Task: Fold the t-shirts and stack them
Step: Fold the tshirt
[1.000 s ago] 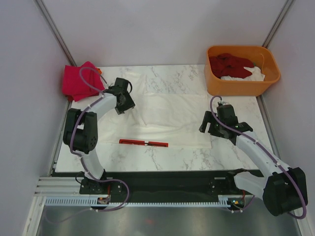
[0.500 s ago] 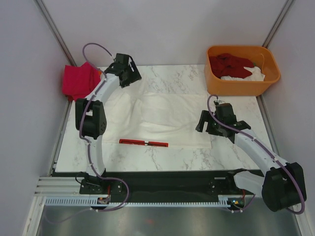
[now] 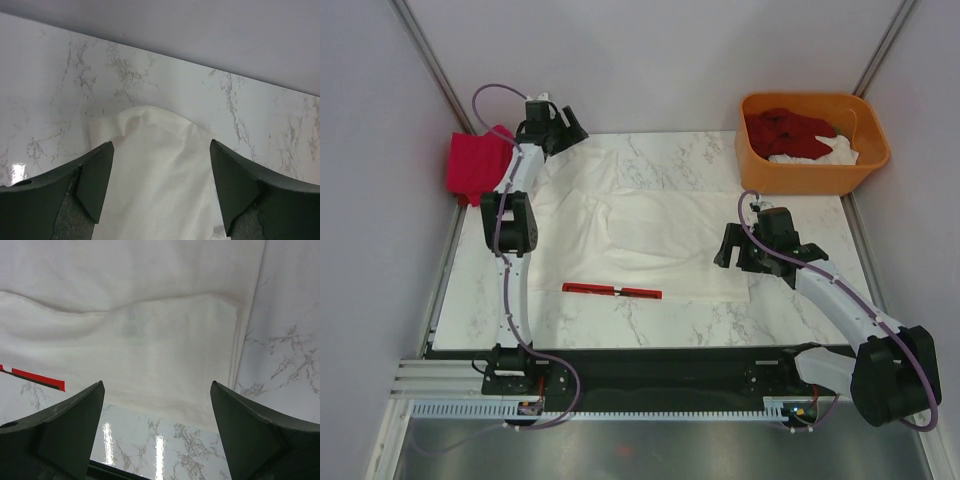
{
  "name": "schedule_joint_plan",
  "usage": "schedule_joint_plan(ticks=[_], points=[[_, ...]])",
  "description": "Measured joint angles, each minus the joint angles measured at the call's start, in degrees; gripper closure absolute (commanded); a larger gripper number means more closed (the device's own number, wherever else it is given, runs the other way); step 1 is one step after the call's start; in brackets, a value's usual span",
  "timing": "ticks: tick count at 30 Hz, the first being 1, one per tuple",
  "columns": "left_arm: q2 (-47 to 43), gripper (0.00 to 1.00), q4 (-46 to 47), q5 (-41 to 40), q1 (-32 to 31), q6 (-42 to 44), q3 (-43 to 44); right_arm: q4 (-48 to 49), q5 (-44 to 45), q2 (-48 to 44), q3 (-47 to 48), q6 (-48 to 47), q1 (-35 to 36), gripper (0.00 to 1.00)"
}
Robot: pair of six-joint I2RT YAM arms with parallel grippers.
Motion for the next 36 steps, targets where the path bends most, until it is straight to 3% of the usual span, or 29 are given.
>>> schedule_joint_plan(ticks=[7,14,16,21,24,25,32,36], points=[[8.2,0.16,5.4,7.9,3.8,-4.8,1.7,0.0,-1.6,0.2,0.0,-0.5,0.0,0.04],[9.8,0.19,8.1,11.7,5.4,-7.3,2.1,0.1,-1.6,2.1,0.0,-0.6,0.1,0.04],[10.4,0.31,9.0,12.3,5.2,-8.0,2.3,0.1,-1.6,2.3,0.0,-0.7,0.1,0.04],[12.7,0.44,11.8,16.5,4.6,-10.7,3.3,0.1,-1.5,2.9,0.3,-0.9,0.1,0.04],[13.3,0.75,12.6,18.3,4.3,-11.8,3.3,0.1,-1.1,4.3,1.4,-0.9,0.1,0.04],[13.4,0.94,12.7,18.5,4.2,-12.1,3.1,0.2,-0.9,4.8,1.9,-0.9,0.1,0.04],[13.0,0.98,12.8,18.9,3.7,-12.2,2.2,0.0,6.1,9.0,6.8,-0.9,0.1,0.02],[8.6,0.98,12.7,18.8,3.7,-10.5,-3.0,0.2,12.9,15.1,14.2,-0.7,0.1,0.02]])
